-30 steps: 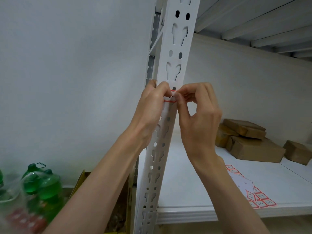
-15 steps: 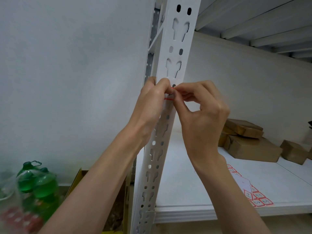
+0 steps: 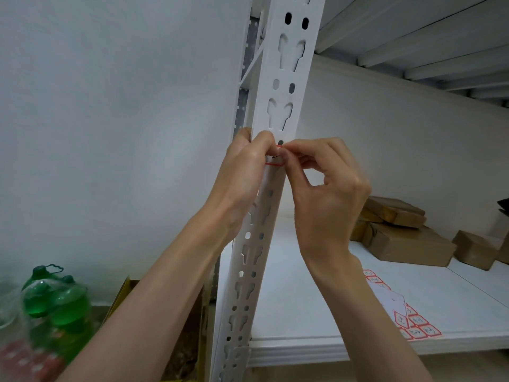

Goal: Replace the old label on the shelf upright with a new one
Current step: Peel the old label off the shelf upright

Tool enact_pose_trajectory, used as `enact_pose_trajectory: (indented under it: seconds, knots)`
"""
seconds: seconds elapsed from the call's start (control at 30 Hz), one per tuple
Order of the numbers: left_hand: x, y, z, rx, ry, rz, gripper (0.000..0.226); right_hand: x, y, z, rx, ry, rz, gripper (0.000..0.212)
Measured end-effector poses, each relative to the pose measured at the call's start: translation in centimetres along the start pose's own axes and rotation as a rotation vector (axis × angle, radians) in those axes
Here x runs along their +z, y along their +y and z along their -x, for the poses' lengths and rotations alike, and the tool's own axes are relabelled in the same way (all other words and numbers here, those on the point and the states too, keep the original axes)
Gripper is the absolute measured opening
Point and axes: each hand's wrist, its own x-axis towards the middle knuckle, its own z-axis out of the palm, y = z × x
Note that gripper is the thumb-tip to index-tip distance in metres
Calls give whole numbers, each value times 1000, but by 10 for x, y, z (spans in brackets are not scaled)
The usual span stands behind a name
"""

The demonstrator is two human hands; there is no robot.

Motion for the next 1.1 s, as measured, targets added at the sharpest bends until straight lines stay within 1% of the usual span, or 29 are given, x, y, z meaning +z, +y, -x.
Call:
enact_pose_trajectory:
  seconds: [0.13, 0.23, 0.43, 0.47, 0.57, 0.6, 0.7, 0.87, 0.97, 1.0, 1.1]
  knots:
    - [0, -2, -2, 4, -3, 34, 6, -1, 0, -1, -14, 0, 4, 8]
    - [0, -3, -3, 8, 4, 35, 4, -1, -2, -1, 3, -19, -12, 6]
    - [0, -2, -1, 11, -4, 37, 4, 1, -5, -3, 17, -40, 5, 5]
    - [0, -1, -1, 14, -8, 37, 7, 2, -5, -3, 17, -43, 15, 5]
    - [0, 1, 1, 14, -9, 9, 25, 3, -3, -2, 20, -32, 13, 4]
    - [0, 2, 1, 9, -12, 3, 24, 2, -2, -1, 16, -23, 7, 4]
    - [-1, -2, -1, 4, -10, 18, 6, 0, -1, -1, -2, -5, -10, 5]
    - [0, -2, -2, 17, -7, 20, 6, -1, -1, -2, -15, -29, -7, 6]
    - [0, -2, -1, 20, -14, 19, 17, 0, -2, -1, -10, -40, -6, 6]
    - [0, -2, -1, 18, -16, 22, 18, 1, -3, -1, -7, -41, -5, 6]
    - [0, -1, 0, 19, -23, 33, 10, 3, -3, -1, 3, -39, -2, 6]
